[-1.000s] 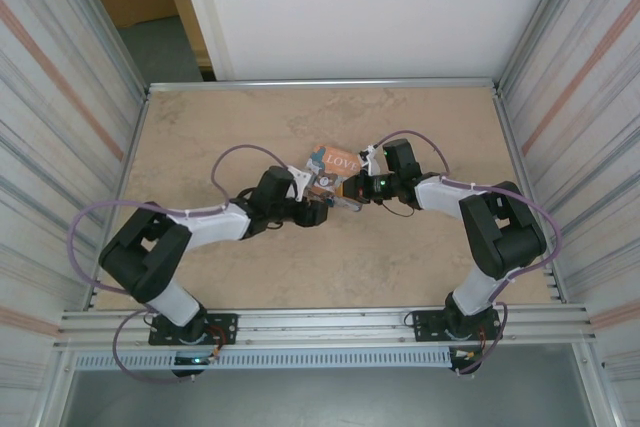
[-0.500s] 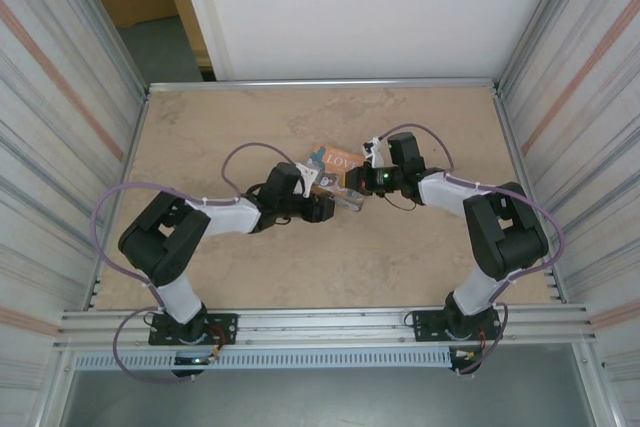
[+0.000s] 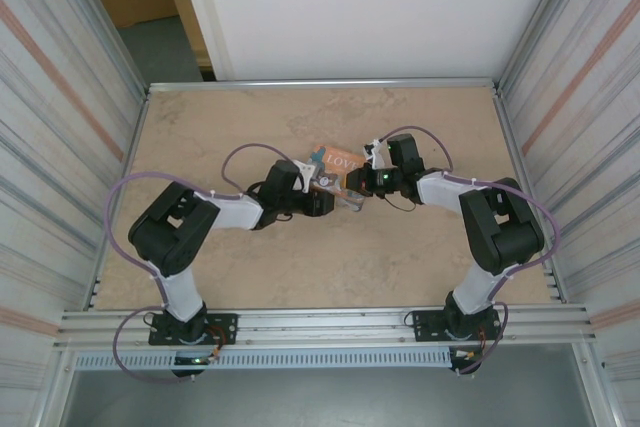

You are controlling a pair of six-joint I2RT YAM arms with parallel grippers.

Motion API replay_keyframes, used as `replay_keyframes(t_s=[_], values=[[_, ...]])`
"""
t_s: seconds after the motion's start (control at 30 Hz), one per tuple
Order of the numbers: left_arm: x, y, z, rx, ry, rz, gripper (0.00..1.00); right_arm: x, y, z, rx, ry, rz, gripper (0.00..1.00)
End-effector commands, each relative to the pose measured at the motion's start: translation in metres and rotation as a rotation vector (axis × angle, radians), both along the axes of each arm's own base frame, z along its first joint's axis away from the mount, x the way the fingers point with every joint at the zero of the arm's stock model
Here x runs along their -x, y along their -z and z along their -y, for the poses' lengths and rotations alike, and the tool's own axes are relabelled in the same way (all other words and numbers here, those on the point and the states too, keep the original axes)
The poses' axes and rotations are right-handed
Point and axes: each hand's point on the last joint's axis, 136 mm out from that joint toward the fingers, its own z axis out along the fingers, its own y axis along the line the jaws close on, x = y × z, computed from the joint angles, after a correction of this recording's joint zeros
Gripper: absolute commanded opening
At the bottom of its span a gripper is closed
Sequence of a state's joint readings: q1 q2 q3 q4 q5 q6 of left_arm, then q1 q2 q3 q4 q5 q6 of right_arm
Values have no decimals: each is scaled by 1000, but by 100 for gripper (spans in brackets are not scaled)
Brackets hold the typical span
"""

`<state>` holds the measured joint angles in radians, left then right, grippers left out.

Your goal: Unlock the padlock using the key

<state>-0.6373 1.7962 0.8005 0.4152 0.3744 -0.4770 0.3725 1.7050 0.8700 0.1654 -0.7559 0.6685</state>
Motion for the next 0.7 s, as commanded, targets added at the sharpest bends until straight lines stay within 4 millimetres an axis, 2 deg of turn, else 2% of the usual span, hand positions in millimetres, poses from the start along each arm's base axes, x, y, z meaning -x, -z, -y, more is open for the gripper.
replay_keyframes(t_s=[0.0, 0.23, 0.5, 0.67], values=[[-9, -1, 0, 33, -33, -6, 51, 0, 15, 4, 49, 5, -8, 0], [-12, 2, 1, 42, -44, 2, 52, 2, 18, 3, 49, 1, -12, 0], [-7, 14, 15, 81, -27, -17, 51, 2, 17, 2, 50, 0, -8, 0], [-4, 12, 23, 89, -23, 1, 50, 4, 18, 0, 52, -4, -9, 0]])
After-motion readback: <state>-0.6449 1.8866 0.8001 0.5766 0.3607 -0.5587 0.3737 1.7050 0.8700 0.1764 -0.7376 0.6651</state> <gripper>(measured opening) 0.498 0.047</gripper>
